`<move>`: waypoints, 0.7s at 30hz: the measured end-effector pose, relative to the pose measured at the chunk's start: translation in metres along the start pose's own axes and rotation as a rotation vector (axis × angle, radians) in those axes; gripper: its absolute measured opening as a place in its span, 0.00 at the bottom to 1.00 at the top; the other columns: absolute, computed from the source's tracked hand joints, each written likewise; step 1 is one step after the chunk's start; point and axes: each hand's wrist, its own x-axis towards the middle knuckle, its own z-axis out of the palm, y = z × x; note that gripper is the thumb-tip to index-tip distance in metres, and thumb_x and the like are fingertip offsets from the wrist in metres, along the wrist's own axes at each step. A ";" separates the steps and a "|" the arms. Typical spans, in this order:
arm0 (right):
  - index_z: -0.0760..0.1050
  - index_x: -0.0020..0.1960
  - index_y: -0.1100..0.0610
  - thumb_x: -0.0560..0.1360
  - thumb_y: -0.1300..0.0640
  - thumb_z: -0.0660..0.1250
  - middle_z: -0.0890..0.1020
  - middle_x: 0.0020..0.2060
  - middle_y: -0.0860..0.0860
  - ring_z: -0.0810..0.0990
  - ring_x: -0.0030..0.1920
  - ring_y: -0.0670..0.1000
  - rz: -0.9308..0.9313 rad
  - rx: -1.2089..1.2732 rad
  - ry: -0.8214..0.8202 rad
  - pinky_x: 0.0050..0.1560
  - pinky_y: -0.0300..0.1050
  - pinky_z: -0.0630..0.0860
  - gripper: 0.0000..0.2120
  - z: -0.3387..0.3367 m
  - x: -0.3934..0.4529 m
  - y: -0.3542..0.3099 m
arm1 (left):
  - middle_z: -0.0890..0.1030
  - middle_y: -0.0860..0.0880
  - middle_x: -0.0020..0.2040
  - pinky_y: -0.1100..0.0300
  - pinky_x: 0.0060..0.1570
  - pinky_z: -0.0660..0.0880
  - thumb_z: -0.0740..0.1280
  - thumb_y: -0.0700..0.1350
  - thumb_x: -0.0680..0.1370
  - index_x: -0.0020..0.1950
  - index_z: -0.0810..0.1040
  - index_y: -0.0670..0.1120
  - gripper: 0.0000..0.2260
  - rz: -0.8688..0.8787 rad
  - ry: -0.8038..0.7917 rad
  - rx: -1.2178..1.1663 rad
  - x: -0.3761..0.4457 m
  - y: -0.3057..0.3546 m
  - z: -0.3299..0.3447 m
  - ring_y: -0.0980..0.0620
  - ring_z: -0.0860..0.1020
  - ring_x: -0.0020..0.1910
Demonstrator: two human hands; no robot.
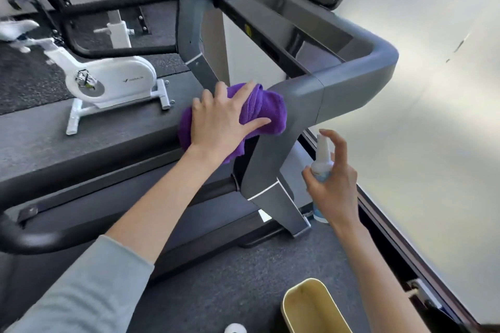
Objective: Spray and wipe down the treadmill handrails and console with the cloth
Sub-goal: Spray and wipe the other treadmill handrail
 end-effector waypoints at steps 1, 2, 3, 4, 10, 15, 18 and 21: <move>0.64 0.67 0.39 0.70 0.66 0.69 0.71 0.26 0.43 0.73 0.27 0.49 -0.005 0.002 -0.005 0.31 0.49 0.75 0.33 0.002 0.001 -0.001 | 0.75 0.42 0.53 0.48 0.47 0.70 0.50 0.75 0.70 0.73 0.66 0.57 0.36 -0.010 0.005 0.030 0.004 0.007 0.001 0.40 0.75 0.48; 0.64 0.67 0.39 0.70 0.66 0.68 0.72 0.27 0.44 0.75 0.28 0.51 -0.004 0.009 -0.012 0.30 0.50 0.75 0.33 0.004 0.003 -0.002 | 0.76 0.42 0.53 0.48 0.47 0.69 0.51 0.74 0.71 0.71 0.68 0.57 0.35 -0.024 -0.005 0.036 0.011 0.016 0.002 0.40 0.75 0.49; 0.63 0.66 0.38 0.71 0.67 0.68 0.73 0.28 0.46 0.76 0.28 0.54 0.006 0.021 -0.017 0.30 0.52 0.76 0.33 0.005 0.004 -0.003 | 0.76 0.43 0.52 0.49 0.47 0.69 0.51 0.74 0.72 0.69 0.71 0.56 0.34 -0.039 -0.025 0.010 0.020 0.026 0.002 0.40 0.76 0.50; 0.63 0.66 0.38 0.71 0.67 0.68 0.74 0.28 0.47 0.76 0.29 0.57 0.020 0.029 -0.021 0.30 0.55 0.77 0.33 0.006 0.004 -0.003 | 0.77 0.43 0.52 0.50 0.46 0.69 0.53 0.74 0.72 0.66 0.73 0.55 0.32 -0.055 -0.044 -0.047 0.031 0.035 0.003 0.39 0.77 0.50; 0.63 0.66 0.39 0.71 0.67 0.67 0.75 0.29 0.52 0.76 0.29 0.60 0.048 0.007 -0.025 0.32 0.60 0.77 0.33 0.002 0.002 -0.002 | 0.81 0.47 0.54 0.56 0.47 0.65 0.58 0.73 0.72 0.50 0.77 0.51 0.27 -0.106 -0.322 -0.392 0.102 0.057 0.010 0.43 0.78 0.56; 0.63 0.66 0.37 0.71 0.67 0.67 0.77 0.31 0.54 0.77 0.31 0.62 0.061 0.016 -0.009 0.34 0.59 0.79 0.34 0.006 0.003 -0.002 | 0.79 0.44 0.53 0.53 0.44 0.67 0.60 0.76 0.67 0.64 0.74 0.58 0.33 0.025 -0.104 -0.331 0.054 0.027 0.006 0.39 0.79 0.51; 0.63 0.66 0.37 0.71 0.67 0.67 0.76 0.32 0.55 0.78 0.30 0.63 0.061 0.033 -0.002 0.33 0.61 0.79 0.33 0.013 0.003 -0.002 | 0.76 0.44 0.52 0.50 0.43 0.73 0.63 0.75 0.66 0.67 0.72 0.57 0.35 0.107 0.046 -0.132 0.024 0.013 0.009 0.41 0.78 0.48; 0.63 0.66 0.38 0.72 0.67 0.66 0.75 0.30 0.57 0.77 0.30 0.63 0.079 0.053 0.016 0.32 0.61 0.78 0.33 0.014 -0.002 0.000 | 0.76 0.44 0.55 0.50 0.46 0.72 0.62 0.74 0.68 0.67 0.73 0.55 0.34 0.076 0.030 -0.108 0.035 0.036 0.006 0.42 0.77 0.51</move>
